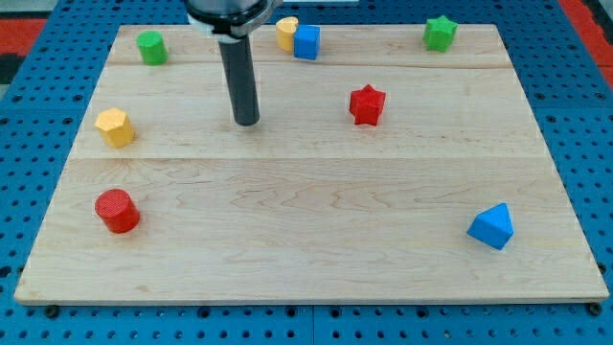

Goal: Separate the blue cube from the yellow heart

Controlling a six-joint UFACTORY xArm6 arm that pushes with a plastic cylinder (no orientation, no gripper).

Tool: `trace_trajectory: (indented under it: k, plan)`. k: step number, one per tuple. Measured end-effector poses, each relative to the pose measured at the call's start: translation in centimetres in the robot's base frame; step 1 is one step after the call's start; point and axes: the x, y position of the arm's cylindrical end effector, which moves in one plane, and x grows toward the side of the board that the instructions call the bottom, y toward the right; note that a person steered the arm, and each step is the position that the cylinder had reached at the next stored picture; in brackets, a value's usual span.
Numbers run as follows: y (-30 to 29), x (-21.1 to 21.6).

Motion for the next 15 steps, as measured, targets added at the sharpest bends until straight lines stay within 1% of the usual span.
trace_trajectory:
  k: [1, 2, 3, 4, 5, 6, 8, 10, 12, 13, 15]
  plan:
    - [5.1, -3.4]
    - [7.6, -7.6]
    - [9.8, -10.2]
    - [10.7, -13.0]
    - [10.7, -16.9]
    - [8.6, -17.8]
    - [7.1, -14.5]
    - [2.8, -11.2]
    - [2.0, -6.2]
    - [1.4, -4.9]
    - [0.3, -4.0]
